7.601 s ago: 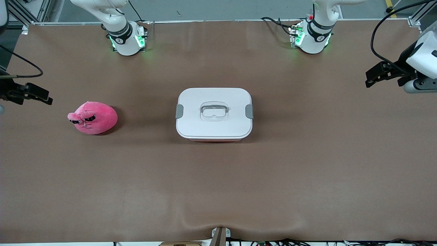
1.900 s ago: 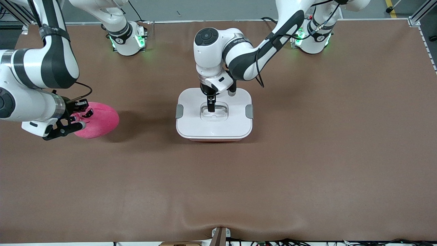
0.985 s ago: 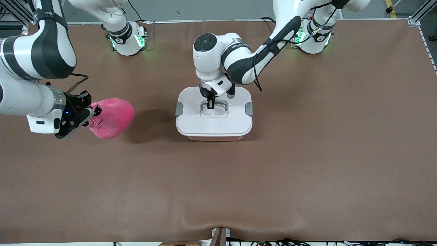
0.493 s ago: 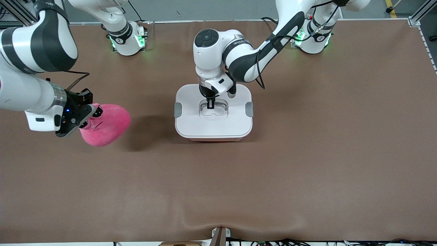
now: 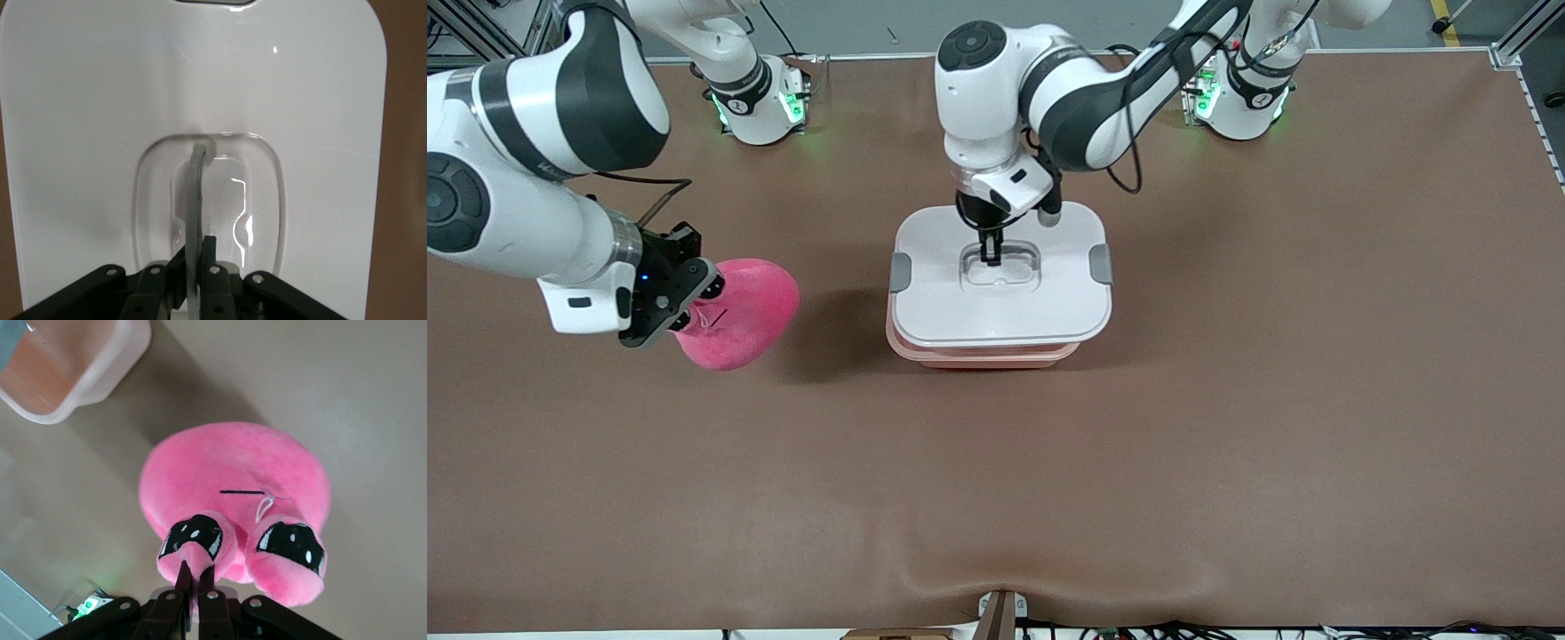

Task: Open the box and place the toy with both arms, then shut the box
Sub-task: 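Lift the plush with the right gripper while the left gripper lifts the lid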

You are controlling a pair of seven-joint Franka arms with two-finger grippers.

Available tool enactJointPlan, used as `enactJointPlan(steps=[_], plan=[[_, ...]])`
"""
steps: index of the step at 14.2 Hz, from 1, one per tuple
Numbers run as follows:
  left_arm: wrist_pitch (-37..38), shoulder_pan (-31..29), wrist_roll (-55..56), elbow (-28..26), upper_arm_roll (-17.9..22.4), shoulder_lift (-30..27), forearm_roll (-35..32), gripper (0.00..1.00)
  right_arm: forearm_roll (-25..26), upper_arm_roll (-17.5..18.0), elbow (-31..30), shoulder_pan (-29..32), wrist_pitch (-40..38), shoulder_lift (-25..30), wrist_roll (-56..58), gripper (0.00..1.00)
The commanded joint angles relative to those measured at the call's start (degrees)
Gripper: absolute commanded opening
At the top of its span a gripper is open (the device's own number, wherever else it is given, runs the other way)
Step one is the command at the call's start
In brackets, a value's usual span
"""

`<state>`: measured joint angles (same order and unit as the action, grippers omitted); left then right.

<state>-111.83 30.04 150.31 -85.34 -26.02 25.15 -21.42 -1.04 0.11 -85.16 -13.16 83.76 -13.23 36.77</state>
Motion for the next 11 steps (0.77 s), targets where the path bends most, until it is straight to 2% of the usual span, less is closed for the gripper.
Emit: enactJointPlan(steps=[1, 6, 9, 11], plan=[[3.46, -5.32, -10.7, -0.7, -0.26, -4.48, 4.0, 0.0, -0.37, 0.07, 2.54, -4.75, -1.14, 0.93, -0.21, 0.0], [5.31, -15.7, -30.66, -0.62, -0.34, -7.04, 8.76, 0.0, -0.63, -0.02, 5.26, -12.58, 0.0, 0.67, -0.38, 0.0], [8.64, -18.86, -39.62, 1.92, -0.26, -7.04, 9.02, 0.0, -2.91, -0.11, 4.92, -17.15, 5.18, 0.32, -0.21, 0.0], [9.18, -21.5, -45.69, 2.37, -0.17, -7.13, 11.47, 0.0, -2.4, -0.2, 5.01, -20.14, 6.5, 0.23, 0.75, 0.0]])
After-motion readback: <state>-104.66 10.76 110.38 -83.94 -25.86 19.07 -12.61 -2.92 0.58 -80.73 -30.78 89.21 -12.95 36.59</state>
